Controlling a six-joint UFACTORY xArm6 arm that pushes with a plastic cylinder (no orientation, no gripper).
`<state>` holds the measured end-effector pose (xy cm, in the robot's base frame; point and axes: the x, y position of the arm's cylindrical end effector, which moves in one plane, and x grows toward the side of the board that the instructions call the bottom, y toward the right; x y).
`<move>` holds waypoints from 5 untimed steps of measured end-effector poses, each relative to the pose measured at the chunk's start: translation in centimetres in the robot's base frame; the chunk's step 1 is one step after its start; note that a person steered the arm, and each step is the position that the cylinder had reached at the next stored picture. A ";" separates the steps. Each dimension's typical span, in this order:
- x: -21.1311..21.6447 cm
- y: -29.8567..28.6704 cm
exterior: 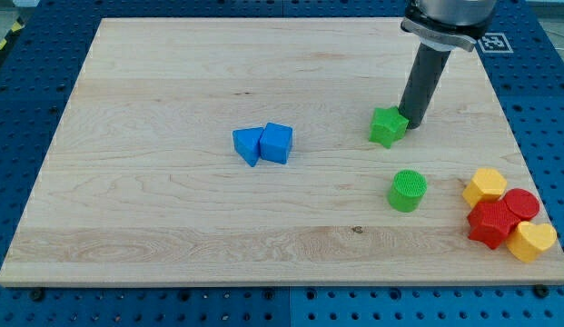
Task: Keep green circle on bottom left to green star
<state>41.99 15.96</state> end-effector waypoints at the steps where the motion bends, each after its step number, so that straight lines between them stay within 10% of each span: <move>1: 0.1 -0.5; 5: 2.2 0.8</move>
<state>44.17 16.81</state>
